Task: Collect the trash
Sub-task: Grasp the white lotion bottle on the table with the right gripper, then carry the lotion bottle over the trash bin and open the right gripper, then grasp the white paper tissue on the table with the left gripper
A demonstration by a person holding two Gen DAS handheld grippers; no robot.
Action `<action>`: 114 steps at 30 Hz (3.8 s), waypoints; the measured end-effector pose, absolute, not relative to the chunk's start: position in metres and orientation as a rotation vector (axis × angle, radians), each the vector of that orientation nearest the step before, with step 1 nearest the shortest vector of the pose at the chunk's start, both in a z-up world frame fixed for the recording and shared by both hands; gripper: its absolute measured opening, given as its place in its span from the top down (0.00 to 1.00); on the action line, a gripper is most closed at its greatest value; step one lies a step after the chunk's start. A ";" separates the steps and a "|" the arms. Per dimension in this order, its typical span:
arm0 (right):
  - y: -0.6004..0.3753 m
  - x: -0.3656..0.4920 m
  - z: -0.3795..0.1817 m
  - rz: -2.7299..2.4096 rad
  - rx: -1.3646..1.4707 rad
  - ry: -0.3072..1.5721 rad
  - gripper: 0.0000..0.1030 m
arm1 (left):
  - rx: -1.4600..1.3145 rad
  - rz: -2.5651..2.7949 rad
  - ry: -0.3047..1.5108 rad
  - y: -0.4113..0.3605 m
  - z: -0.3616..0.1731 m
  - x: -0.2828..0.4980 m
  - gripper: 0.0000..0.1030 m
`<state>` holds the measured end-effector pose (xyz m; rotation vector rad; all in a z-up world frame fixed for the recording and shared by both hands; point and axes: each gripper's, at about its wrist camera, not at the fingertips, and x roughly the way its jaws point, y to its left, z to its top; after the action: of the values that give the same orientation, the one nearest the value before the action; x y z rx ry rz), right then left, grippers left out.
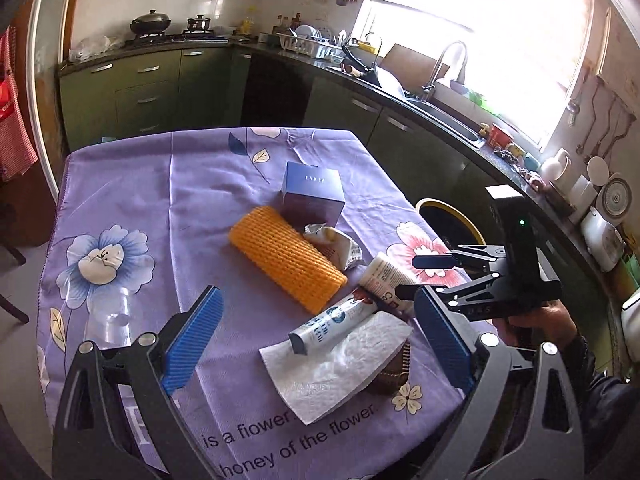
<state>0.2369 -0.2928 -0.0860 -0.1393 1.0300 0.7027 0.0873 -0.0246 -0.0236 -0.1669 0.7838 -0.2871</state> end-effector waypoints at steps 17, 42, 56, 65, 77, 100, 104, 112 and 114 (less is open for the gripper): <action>-0.272 0.242 -0.104 0.707 -0.198 1.057 0.54 | -0.179 -0.273 0.790 -0.023 -0.037 0.079 0.10; -0.460 0.291 -0.058 0.338 0.125 0.950 0.54 | -0.157 -0.262 0.792 -0.022 -0.037 0.082 0.10; -0.570 0.387 -0.140 0.004 0.141 1.113 0.48 | -0.122 -0.278 0.816 -0.038 -0.036 0.088 0.10; -0.566 0.365 -0.117 0.026 0.175 1.028 0.33 | -0.099 -0.332 0.828 -0.048 -0.040 0.088 0.10; -0.513 0.274 -0.092 0.165 0.207 0.931 0.33 | -0.057 -0.410 0.890 -0.066 -0.067 0.075 0.10; -0.464 0.255 -0.087 0.262 0.145 0.923 0.33 | 0.025 -0.464 1.009 -0.070 -0.129 0.079 0.52; -0.461 0.256 -0.087 0.270 0.145 0.923 0.33 | 0.034 -0.465 1.006 -0.066 -0.130 0.079 0.76; -0.456 0.253 -0.079 0.290 0.139 0.909 0.33 | 0.047 -0.479 0.952 -0.062 -0.113 0.070 0.98; -0.455 0.252 -0.077 0.295 0.138 0.905 0.33 | 0.053 -0.479 0.945 -0.061 -0.107 0.067 0.98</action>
<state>0.2524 -0.4546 -0.0773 0.1378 0.9053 0.2954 0.0668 -0.0611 -0.1067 0.0534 0.9449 -0.4795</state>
